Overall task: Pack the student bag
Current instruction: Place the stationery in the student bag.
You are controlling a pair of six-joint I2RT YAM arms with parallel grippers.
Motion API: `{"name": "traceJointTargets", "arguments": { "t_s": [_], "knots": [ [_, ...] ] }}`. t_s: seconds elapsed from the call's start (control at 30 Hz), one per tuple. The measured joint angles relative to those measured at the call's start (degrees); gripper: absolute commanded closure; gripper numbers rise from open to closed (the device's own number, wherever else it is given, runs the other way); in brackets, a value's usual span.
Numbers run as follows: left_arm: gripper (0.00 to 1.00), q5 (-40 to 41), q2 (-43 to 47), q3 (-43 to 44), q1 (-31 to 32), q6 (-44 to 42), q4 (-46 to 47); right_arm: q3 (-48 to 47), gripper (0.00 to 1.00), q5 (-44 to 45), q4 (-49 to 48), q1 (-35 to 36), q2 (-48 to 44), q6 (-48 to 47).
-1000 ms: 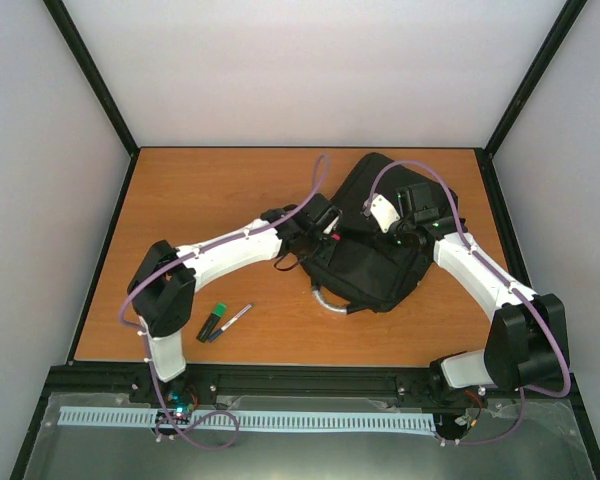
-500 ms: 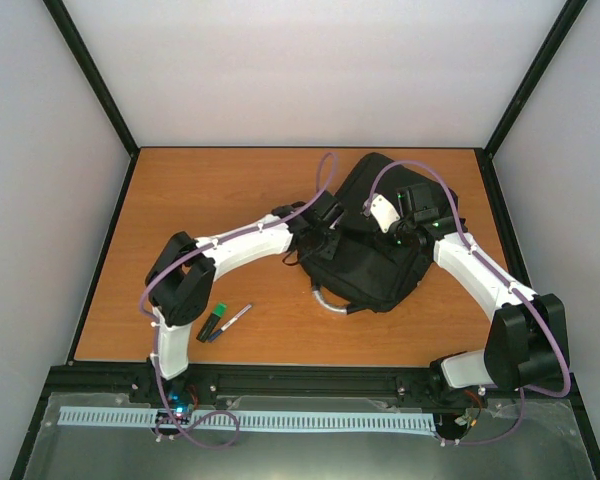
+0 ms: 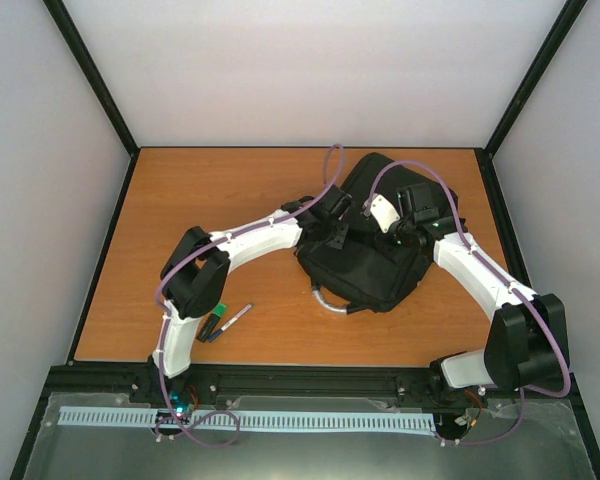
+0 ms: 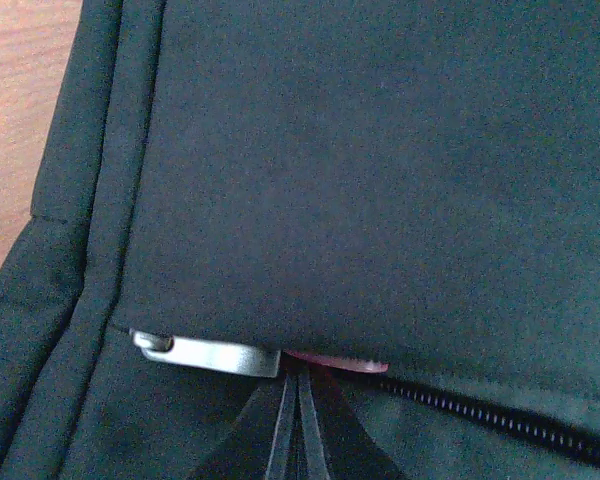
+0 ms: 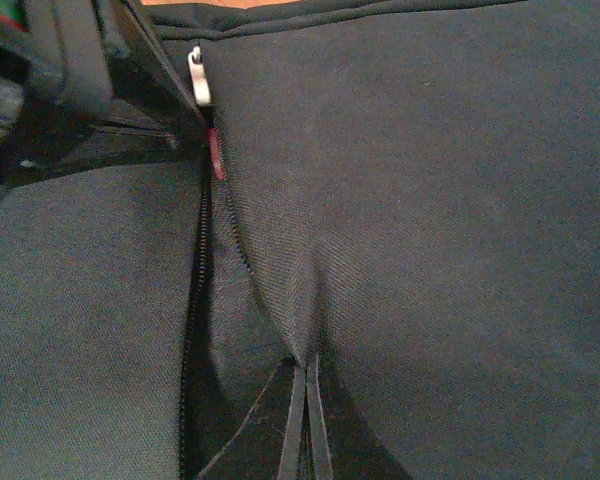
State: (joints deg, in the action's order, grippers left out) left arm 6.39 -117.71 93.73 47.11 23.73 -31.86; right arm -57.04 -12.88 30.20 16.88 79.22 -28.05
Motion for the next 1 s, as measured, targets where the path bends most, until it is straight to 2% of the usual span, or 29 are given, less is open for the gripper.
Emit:
{"name": "traceJointTargets", "arguments": {
  "t_s": [0.27, 0.6, 0.87, 1.0],
  "knots": [
    [0.96, 0.8, -1.5, 0.4, -0.1, 0.2, 4.5, 0.0, 0.97, 0.1, 0.0, 0.0, 0.0, 0.0],
    [0.92, 0.0, -0.8, -4.6, -0.1, 1.7, 13.3, 0.0, 0.97, 0.0, -0.2, 0.0, 0.5, 0.0],
    [0.8, -4.0, 7.0, -9.5, -0.2, 2.0, 11.8, 0.0, 0.97, 0.1, -0.2, 0.0, 0.9, 0.0],
    [0.57, -5.4, 14.4, -14.7, -0.2, 1.8, 9.7, 0.0, 0.97, 0.0, -0.2, 0.0, 0.9, 0.0]
  ]
}}
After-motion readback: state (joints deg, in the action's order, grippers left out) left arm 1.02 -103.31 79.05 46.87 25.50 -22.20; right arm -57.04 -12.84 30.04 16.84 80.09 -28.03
